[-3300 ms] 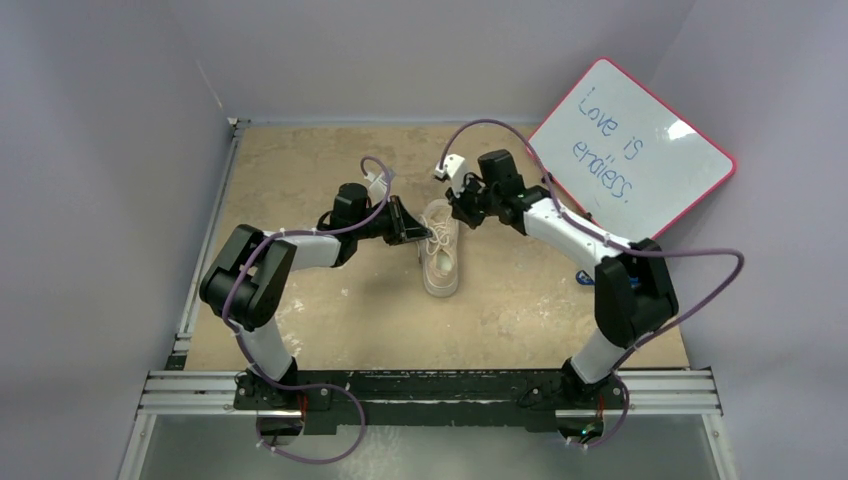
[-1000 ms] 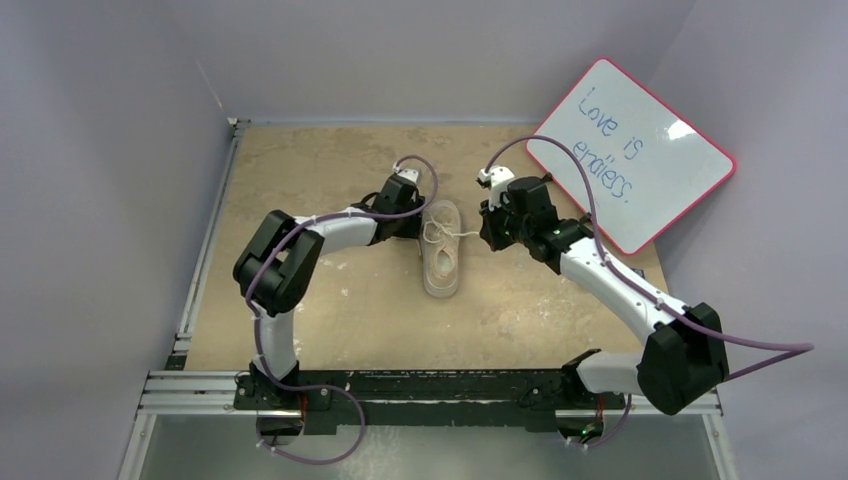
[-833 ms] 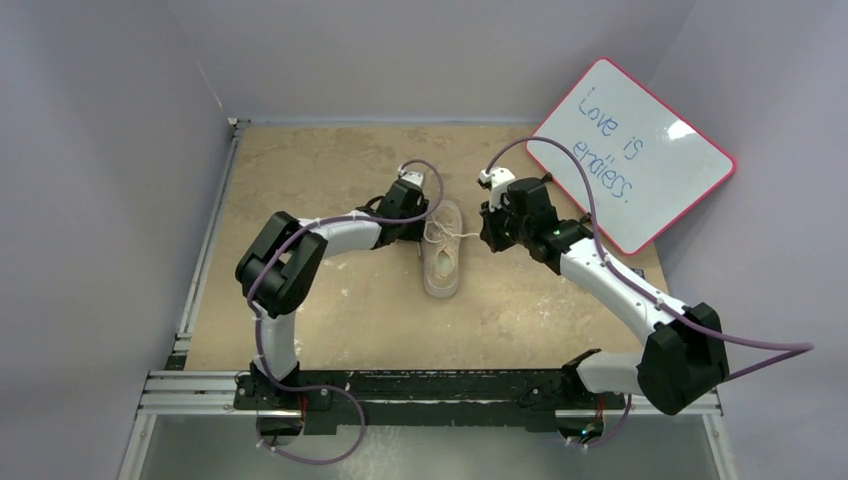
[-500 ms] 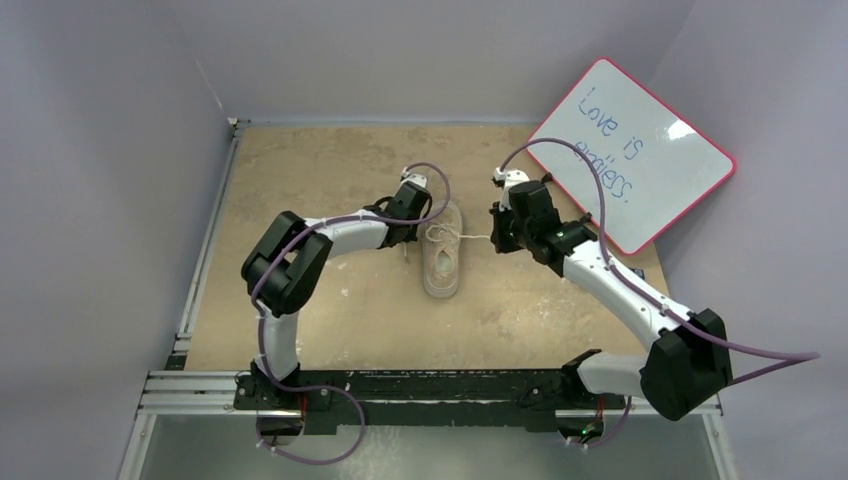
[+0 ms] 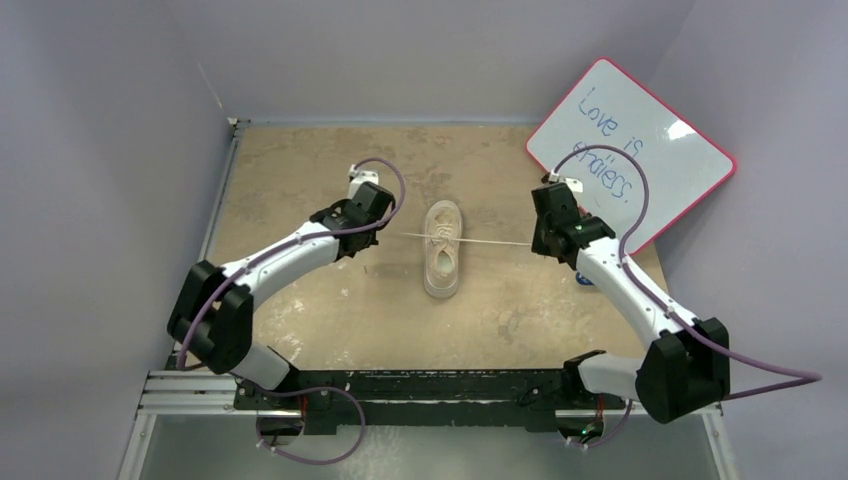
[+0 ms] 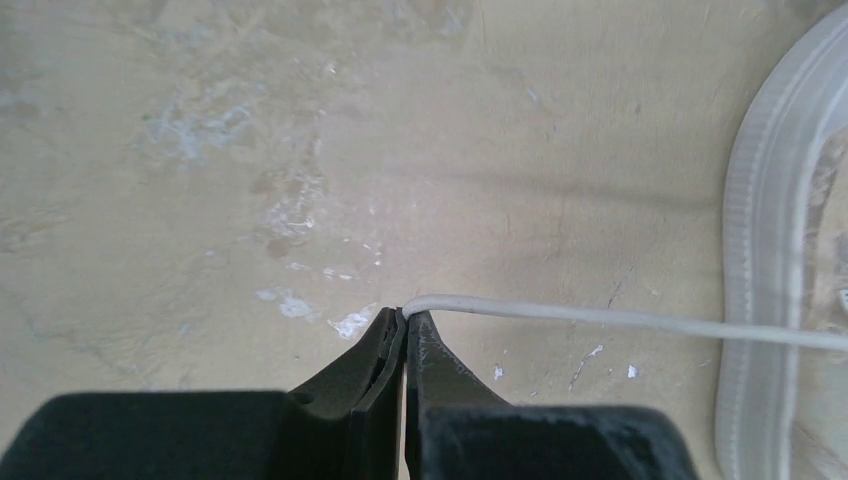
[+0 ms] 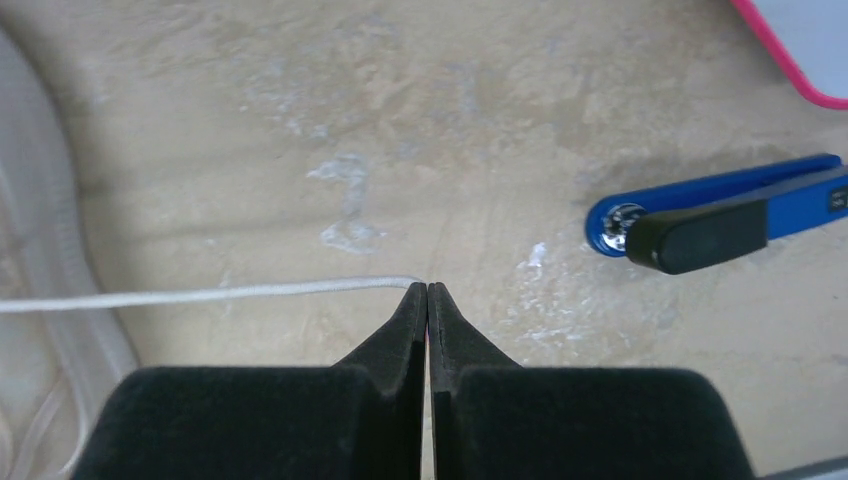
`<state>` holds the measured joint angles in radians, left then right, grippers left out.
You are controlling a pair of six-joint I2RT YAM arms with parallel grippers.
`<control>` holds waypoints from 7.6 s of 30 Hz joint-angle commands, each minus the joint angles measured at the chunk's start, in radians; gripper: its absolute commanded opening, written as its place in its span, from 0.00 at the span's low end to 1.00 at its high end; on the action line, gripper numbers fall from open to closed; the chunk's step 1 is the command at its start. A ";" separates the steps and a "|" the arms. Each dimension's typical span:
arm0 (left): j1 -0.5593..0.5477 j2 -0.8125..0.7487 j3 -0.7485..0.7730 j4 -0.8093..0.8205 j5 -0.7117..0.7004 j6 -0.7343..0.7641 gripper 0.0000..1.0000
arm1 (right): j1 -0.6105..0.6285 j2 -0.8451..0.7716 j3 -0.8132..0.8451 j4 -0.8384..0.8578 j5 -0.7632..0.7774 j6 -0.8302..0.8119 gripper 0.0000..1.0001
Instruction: Tie the shoes
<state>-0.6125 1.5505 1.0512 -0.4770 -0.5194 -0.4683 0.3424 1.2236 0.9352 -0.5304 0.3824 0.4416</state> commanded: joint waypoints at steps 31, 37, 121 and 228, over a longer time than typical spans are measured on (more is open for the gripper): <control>0.197 -0.111 -0.259 0.290 0.326 -0.079 0.00 | -0.183 0.024 -0.199 0.564 -0.650 -0.274 0.50; 0.195 -0.102 -0.244 0.279 0.372 -0.091 0.00 | 0.064 -0.013 -0.215 0.458 -0.769 -0.778 0.72; 0.141 -0.148 -0.390 0.670 0.919 0.794 0.57 | -0.079 -0.107 0.148 -0.100 -0.666 -0.368 0.99; -0.030 0.093 -0.293 1.260 0.939 0.283 0.00 | -0.181 0.356 0.196 0.316 -0.453 0.318 0.00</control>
<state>-0.6380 1.6264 0.7177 0.6788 0.3805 -0.1726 0.1524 1.7134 1.1385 -0.5762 0.0826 1.1366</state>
